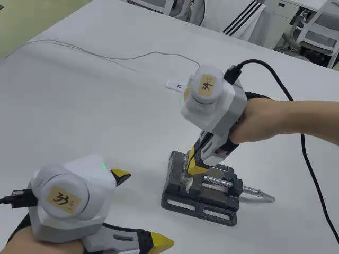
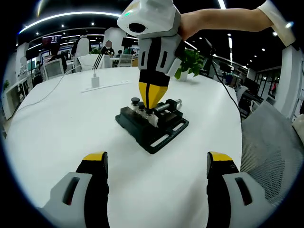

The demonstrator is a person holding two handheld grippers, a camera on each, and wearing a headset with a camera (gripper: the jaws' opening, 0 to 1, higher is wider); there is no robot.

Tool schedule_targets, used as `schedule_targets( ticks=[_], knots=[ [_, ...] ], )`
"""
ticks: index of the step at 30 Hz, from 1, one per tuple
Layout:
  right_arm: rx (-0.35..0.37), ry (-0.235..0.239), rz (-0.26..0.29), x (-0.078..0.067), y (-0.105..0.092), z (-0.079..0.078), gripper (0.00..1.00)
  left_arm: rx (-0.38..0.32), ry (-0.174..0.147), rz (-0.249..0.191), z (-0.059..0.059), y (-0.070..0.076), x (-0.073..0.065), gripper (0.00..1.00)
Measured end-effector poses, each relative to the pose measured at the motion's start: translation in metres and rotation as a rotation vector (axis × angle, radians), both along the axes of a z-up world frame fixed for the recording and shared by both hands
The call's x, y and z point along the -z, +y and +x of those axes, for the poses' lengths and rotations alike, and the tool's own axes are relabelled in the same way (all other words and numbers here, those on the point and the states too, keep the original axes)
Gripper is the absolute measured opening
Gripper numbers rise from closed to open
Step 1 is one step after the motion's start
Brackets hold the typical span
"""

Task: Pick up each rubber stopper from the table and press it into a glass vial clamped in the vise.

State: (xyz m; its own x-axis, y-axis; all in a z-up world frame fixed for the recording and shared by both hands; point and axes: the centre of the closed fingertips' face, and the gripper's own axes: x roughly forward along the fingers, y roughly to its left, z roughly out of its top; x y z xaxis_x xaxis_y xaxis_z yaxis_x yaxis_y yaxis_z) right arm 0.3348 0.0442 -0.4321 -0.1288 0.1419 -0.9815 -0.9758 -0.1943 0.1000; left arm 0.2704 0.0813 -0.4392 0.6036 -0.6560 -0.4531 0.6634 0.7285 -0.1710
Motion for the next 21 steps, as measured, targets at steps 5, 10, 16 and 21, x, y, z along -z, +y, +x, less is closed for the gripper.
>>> schedule_targets(
  ticks=[5,10,16,21],
  knots=[
    [-0.003,0.017,-0.017,-0.0008,-0.0027,0.001,0.0,-0.008,0.002,-0.003,0.0001,0.0016,-0.0009,0.84],
    [0.025,0.033,0.013,-0.0008,-0.0049,0.0018,0.0,-0.007,0.007,0.002,0.0002,0.0011,0.0014,0.84],
    [-0.011,0.022,0.001,0.0001,-0.0047,0.003,0.0,0.002,0.003,0.004,0.0014,-0.0031,-0.0003,0.84],
    [0.014,0.017,-0.021,0.0002,-0.0045,0.0003,0.0,0.002,-0.004,-0.002,0.0033,-0.0053,-0.0033,0.84]
  ],
)
